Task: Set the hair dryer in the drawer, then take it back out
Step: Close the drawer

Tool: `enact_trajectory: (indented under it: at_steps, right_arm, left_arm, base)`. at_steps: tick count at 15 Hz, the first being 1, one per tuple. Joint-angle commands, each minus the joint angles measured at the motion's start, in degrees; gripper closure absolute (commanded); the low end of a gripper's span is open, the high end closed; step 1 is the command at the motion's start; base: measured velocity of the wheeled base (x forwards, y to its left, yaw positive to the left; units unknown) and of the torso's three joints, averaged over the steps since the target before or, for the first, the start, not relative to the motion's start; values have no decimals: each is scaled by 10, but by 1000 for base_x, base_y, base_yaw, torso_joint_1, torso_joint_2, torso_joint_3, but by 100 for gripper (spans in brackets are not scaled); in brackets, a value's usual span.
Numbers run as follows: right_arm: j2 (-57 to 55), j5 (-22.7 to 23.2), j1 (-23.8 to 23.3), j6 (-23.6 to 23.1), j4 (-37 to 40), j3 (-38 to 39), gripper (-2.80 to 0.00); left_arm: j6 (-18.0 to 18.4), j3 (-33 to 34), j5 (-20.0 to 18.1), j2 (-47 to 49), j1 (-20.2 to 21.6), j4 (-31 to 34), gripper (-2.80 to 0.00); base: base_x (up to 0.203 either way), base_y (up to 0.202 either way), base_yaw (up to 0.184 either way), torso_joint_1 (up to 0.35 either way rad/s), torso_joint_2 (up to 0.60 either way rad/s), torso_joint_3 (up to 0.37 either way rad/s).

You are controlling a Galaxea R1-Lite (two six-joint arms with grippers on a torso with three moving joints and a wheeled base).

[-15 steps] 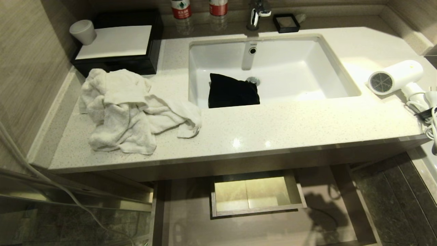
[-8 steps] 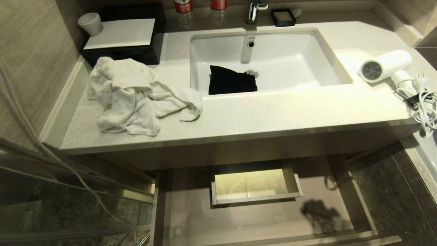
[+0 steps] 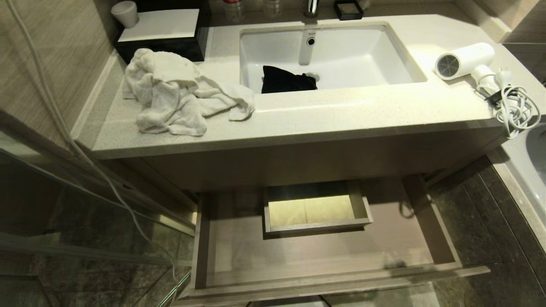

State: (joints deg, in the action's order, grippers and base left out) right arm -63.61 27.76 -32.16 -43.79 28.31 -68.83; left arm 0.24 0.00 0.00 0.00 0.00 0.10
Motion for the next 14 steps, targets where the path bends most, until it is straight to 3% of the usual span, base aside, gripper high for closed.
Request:
enact_trajectory:
  at_steps: [1,10,14]
  right_arm:
    - [3,2,0,-3,1,3,0]
    - [10,1,0,-3,-21,19,0]
    - [14,1,0,-2,-42,36,0]
  left_arm:
    - [0,1,0,0,0,0,0]
    - [0,1,0,0,0,0,0]
    - [0,1,0,0,0,0,0]
  base:
    - [0,0,0,-256,-21,-281]
    - [0,0,0,-219,-84,-309]
    - [0,0,0,-230,254,29]
